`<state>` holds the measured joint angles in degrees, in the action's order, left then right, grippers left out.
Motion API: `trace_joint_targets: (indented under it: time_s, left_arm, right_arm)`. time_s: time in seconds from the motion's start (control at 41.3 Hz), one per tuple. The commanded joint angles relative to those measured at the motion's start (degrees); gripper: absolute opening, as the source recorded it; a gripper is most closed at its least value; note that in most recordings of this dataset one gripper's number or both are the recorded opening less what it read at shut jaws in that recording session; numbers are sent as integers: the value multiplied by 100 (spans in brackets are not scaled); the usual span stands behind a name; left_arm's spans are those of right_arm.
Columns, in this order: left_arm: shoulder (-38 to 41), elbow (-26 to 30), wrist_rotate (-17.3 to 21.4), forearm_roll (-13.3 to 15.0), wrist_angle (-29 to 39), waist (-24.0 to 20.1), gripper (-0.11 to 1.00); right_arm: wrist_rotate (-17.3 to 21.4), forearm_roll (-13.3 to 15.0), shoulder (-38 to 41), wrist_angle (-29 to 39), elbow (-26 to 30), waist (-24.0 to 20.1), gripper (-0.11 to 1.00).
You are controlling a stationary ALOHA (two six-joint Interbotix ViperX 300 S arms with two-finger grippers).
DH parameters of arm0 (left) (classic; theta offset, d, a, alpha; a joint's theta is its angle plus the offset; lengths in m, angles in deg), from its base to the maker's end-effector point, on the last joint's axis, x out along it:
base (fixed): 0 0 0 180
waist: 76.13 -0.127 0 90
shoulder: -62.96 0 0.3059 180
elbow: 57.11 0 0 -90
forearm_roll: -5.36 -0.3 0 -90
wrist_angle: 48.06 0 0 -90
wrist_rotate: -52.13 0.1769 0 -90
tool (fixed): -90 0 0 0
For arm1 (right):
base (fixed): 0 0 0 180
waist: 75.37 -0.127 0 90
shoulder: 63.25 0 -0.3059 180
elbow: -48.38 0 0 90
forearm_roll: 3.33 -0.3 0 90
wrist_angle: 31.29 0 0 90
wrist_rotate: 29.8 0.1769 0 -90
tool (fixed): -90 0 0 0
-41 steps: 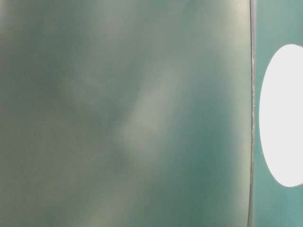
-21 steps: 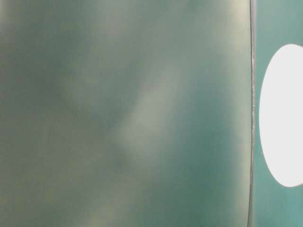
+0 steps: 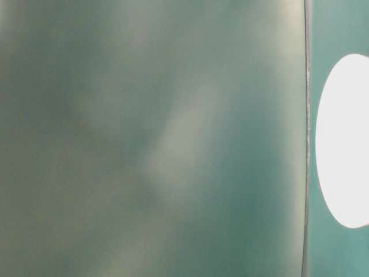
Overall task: Grip the spoon and scoop the red block from the bowl with right arm.
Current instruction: 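Open the right gripper and reposition it along the spoon handle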
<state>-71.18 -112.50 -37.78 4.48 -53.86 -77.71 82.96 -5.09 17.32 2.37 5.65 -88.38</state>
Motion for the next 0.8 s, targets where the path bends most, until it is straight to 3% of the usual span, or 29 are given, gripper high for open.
trace_joint_targets:
  time_s: [0.0,0.145,0.508,0.775]
  left_arm:
    - [18,149,-9,-18,-35,-18,0]
    - [26,149,-9,-18,-35,-18,0]
    - [35,141,35,-18,-26,-18,0]
    - [79,141,35,-18,-26,-18,0]
  right_arm:
    - [-9,114,-105,-149,26,-26,63]
    - [0,264,-141,-598,-176,-79,63]
    - [26,290,-167,-2707,-765,-132,63]
    - [26,211,-158,-3867,-1151,-132,62]
